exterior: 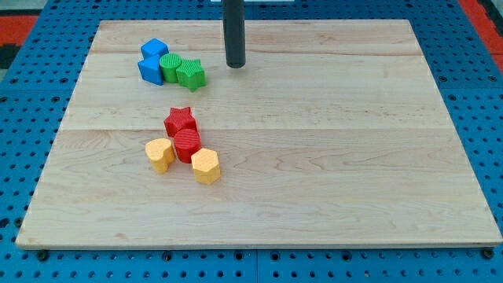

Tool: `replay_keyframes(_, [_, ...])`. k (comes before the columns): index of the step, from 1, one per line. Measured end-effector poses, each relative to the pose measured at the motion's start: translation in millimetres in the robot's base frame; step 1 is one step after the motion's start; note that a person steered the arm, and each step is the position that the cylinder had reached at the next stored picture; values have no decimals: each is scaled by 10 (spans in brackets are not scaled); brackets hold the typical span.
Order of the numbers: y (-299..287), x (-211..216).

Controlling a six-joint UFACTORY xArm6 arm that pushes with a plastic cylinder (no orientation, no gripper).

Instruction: Push the line of blocks slightly down

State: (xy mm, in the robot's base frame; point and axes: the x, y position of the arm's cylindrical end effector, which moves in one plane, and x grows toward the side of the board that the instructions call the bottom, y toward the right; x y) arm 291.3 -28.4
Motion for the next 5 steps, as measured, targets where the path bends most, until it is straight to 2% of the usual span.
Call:
replay_keyframes(1, [-95, -430])
replay_keyframes(3, [-233, -472])
replay_keyframes(4, [-3, -233])
replay_keyframes(5, [75, 183])
